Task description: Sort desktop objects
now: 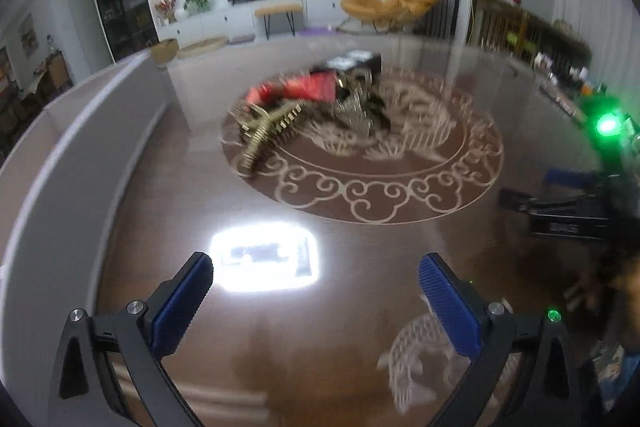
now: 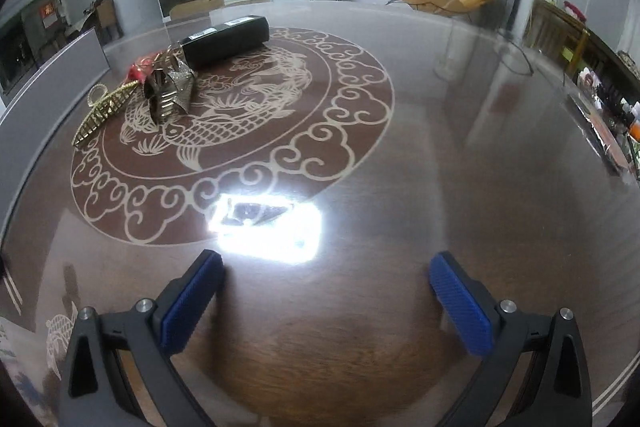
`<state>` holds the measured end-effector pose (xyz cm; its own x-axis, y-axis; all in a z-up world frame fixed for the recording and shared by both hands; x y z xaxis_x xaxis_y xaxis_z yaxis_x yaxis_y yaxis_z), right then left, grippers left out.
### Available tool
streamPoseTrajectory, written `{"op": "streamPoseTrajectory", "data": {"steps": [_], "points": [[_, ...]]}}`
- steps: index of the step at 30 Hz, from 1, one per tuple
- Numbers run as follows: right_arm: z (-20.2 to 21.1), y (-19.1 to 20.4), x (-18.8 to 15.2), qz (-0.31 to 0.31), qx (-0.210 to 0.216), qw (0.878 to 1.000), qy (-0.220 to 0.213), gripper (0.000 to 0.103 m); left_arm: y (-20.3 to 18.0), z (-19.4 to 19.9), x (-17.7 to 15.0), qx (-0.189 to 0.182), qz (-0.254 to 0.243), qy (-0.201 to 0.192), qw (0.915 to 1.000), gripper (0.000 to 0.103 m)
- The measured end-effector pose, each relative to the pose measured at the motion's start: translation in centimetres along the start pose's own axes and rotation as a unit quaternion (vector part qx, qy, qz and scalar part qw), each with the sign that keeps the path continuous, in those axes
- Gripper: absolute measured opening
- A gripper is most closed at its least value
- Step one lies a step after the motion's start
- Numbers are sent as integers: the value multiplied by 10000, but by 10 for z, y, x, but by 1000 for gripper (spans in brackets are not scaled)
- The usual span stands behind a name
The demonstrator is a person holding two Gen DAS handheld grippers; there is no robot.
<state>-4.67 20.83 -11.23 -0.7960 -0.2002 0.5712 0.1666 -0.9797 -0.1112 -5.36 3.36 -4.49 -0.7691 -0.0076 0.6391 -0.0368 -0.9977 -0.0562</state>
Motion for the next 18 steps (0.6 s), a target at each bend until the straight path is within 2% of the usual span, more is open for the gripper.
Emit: {"op": "streamPoseTrajectory", "data": {"steps": [7,14,18], "points": [[2,0,-2,12,-5,10000,5,103,-10,-41,-3,267,-80,271,9992,103],[2,0,-2,13,-4,10000,4,103,1,-49,-5,-24,298,424,9987,103],[2,0,-2,13,-4,10000,4,103,0,-49,-4,-20,295,413,9987,103]]}}
Point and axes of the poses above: each gripper's, at about its wrist camera, not at the fingertips, and z roughly against the way its jaws point, y to its left, x to its top, the point moved 5 cm from there along -z, roughly the way its jaws point, and after that the axes turned 10 degrees about z, right-handed, at the moved point
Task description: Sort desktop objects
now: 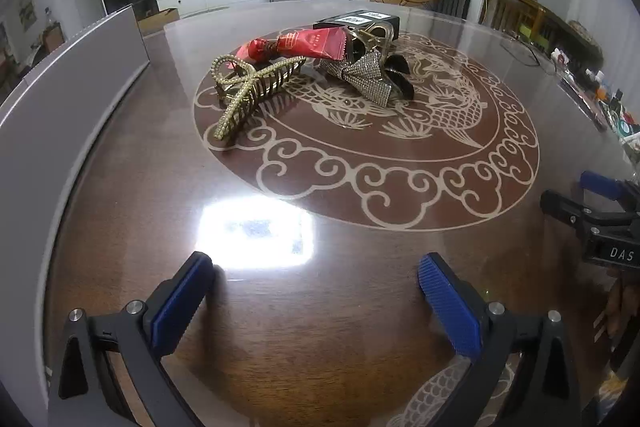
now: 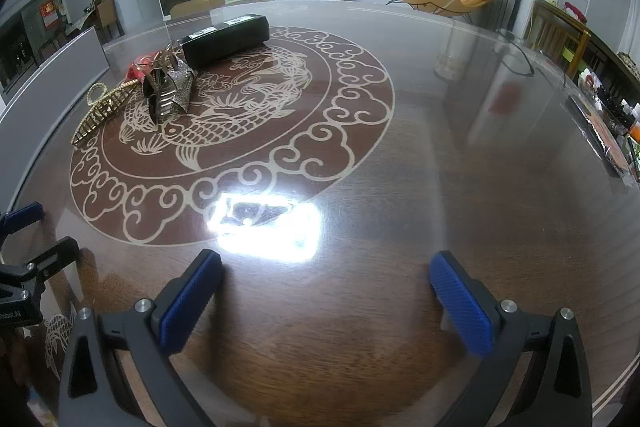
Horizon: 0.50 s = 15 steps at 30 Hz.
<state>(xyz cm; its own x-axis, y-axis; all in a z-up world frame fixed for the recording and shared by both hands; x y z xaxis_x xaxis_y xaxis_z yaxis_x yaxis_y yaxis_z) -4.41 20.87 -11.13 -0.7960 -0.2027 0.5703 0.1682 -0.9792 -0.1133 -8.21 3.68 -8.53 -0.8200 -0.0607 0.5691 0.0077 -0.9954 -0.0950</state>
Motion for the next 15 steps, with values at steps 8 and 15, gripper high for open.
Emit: {"op": "streamPoseTrajectory", "data": {"steps": [8,15], "points": [[0,0,0,0,0,10000,-1,103,-1,0,0,-4,4,0,10000,103],[0,0,0,0,0,10000,-1,103,-1,0,0,-4,3,-1,10000,103]]}}
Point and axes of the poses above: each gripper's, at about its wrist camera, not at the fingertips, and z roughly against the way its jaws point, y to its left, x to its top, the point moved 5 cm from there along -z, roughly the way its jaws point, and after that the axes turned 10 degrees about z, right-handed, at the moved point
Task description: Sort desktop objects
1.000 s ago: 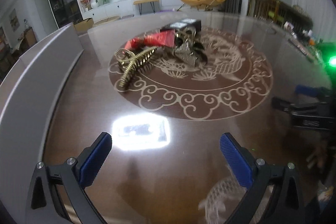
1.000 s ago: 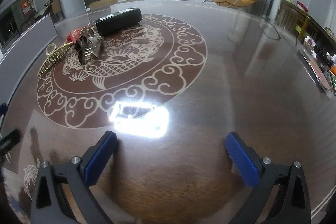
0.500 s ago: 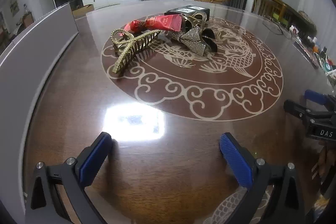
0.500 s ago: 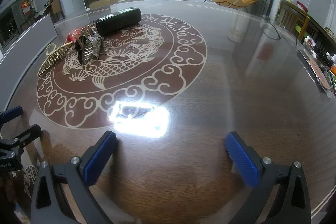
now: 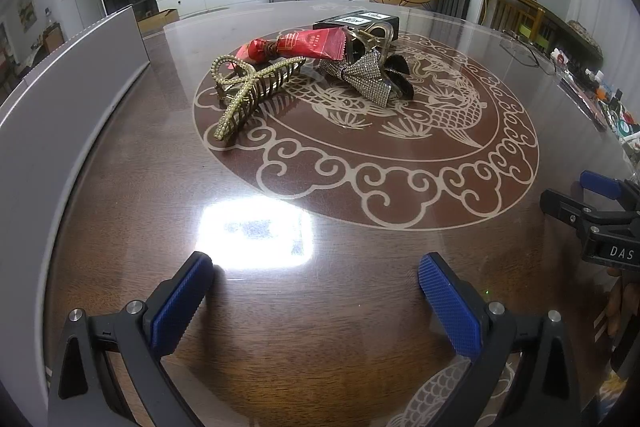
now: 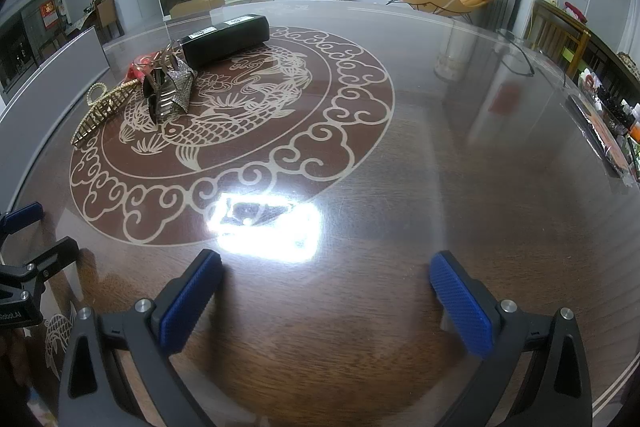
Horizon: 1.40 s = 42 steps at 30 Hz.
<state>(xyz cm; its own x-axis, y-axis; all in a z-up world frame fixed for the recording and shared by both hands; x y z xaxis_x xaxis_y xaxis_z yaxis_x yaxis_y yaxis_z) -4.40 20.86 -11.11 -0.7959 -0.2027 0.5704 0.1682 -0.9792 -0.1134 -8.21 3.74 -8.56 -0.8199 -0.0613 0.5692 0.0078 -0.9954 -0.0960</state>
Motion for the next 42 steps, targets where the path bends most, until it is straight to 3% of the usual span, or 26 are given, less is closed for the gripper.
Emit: {"op": "streamPoseTrajectory", "data": {"steps": [31,35,42], "points": [[0,0,0,0,0,10000,-1,103,7,2,1,-58,172,24,9998,103],[0,0,0,0,-1,10000,-1,103,26,13,18,-405,659,-148,9969,103],[0,0,0,0,0,10000,-1,103,38,-10,72,-74,454,-180,9988,103]]}}
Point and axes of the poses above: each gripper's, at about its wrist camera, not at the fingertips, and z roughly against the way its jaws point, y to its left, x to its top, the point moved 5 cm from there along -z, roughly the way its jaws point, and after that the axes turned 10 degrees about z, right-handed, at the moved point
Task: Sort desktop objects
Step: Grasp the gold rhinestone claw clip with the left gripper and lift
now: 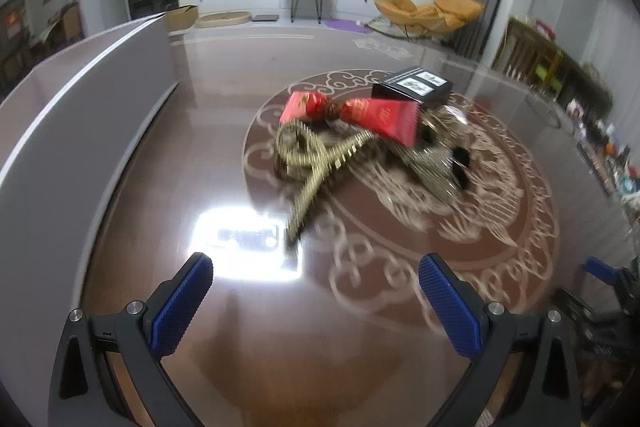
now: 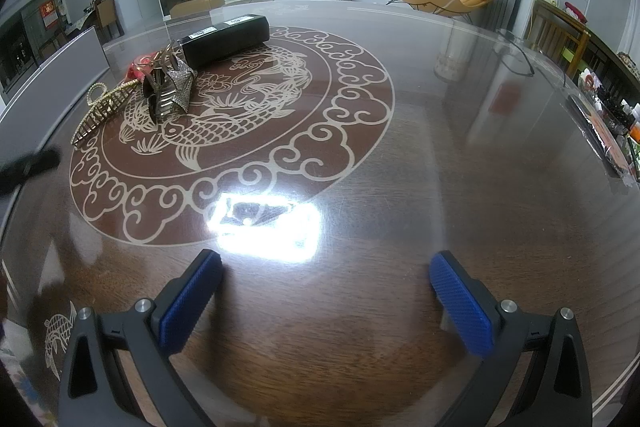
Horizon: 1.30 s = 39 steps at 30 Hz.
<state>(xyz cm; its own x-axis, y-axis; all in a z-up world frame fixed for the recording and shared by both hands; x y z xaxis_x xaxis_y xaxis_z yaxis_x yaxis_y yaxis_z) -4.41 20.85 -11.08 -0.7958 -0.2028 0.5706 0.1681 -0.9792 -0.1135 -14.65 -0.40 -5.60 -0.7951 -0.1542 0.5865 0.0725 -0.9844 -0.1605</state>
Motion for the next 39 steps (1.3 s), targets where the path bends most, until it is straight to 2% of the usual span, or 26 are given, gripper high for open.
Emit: {"op": "streamPoseTrajectory", "data": {"steps": [2,5,7,13,14,15,16,17,21,25,33,39], "points": [[0,0,0,0,0,10000,0,103,-3,-23,17,191,-288,142,9993,103],[0,0,0,0,0,10000,0,103,-5,-52,34,217,-429,507,9976,103],[0,0,0,0,0,10000,0,103,-5,-67,45,315,-463,519,9971,103],[0,0,0,-1,1,10000,0,103,-10,-81,67,178,-408,401,9982,103],[0,0,0,-1,1,10000,0,103,-12,-81,69,143,-451,333,9983,95],[0,0,0,0,1,10000,0,103,-12,-79,71,107,-475,246,9985,74],[0,0,0,-1,1,10000,0,103,-14,-75,74,96,-464,159,9987,60],[0,0,0,-1,1,10000,0,103,-16,-73,76,136,-405,147,9990,41],[0,0,0,-1,1,10000,0,103,-8,-65,68,221,-179,70,9996,41],[0,0,0,0,1,10000,0,103,6,-48,45,259,101,73,9996,41],[0,0,0,0,1,10000,1,103,32,-1,-24,348,129,-15,9993,41],[0,0,0,0,1,10000,0,103,41,7,-38,309,195,-166,9992,41]]}}
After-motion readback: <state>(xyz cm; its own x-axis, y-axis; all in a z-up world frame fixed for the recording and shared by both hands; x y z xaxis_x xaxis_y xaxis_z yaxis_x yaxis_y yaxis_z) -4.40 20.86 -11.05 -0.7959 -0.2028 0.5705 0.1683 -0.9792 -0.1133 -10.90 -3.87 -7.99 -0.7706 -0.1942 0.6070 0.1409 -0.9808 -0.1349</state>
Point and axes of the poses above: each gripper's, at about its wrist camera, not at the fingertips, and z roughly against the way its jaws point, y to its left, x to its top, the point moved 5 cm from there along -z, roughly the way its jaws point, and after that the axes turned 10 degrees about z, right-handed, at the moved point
